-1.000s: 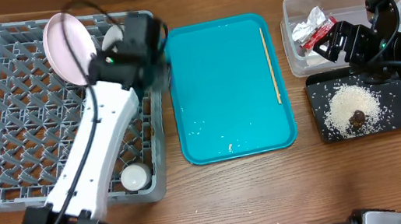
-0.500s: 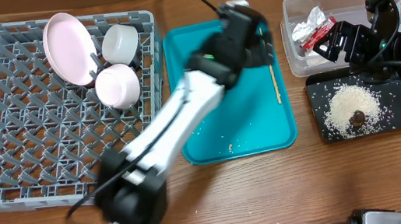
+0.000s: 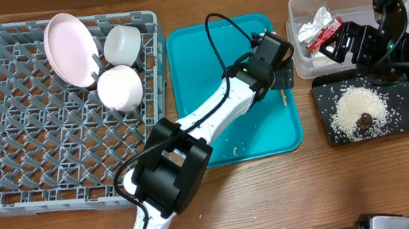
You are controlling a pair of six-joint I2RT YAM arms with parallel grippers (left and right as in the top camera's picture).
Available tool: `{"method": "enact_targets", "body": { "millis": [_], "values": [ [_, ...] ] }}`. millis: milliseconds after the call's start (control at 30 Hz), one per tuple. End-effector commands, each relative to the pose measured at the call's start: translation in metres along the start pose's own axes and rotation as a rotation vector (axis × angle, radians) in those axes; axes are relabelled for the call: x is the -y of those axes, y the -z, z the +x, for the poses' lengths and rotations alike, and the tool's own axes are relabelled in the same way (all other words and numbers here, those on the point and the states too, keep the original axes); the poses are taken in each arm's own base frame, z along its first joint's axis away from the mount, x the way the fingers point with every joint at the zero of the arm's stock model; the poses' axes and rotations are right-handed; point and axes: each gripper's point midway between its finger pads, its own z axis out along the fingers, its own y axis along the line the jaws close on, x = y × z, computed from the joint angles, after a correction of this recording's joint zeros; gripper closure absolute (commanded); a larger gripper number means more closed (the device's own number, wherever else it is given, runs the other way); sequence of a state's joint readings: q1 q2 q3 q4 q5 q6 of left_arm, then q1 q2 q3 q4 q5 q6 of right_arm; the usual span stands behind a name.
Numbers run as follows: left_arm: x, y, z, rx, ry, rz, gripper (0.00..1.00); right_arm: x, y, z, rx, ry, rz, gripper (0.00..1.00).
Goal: Sort waste into correct bins and load items into the dishwasher
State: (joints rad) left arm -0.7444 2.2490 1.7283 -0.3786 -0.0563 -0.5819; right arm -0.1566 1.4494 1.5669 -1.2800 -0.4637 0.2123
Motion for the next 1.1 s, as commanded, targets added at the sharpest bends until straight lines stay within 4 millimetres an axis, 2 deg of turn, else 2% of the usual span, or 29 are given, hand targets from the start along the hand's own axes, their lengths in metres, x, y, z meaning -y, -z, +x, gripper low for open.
{"method": "enact_targets", "body": {
  "millis": [0, 167, 467, 733, 967, 1067],
  "values": [
    [-0.005, -0.011, 0.005, 0.007, 0.024, -0.031, 0.22, 0.001, 0.001, -0.002, 0.008, 0.004, 0.003, 0.0],
    [-0.021, -0.02, 0.016, 0.007, 0.084, -0.122, 0.21, 0.001, 0.001, -0.002, 0.008, 0.004, 0.003, 0.0],
    [-0.023, -0.028, 0.023, 0.01, 0.061, -0.148, 0.23, 0.001, 0.001, -0.002, 0.008, 0.004, 0.003, 0.0],
    [-0.017, -0.03, 0.029, 0.016, 0.015, -0.16, 0.23, 0.001, 0.001, -0.002, 0.008, 0.004, 0.003, 0.0],
    [-0.026, -0.028, 0.036, 0.002, 0.001, -0.214, 0.28, 0.001, 0.001, -0.002, 0.008, 0.004, 0.003, 0.0],
    [-0.032, -0.033, 0.044, -0.018, -0.006, -0.237, 0.29, 0.001, 0.001, -0.002, 0.008, 0.004, 0.003, 0.0]
  ]
}}
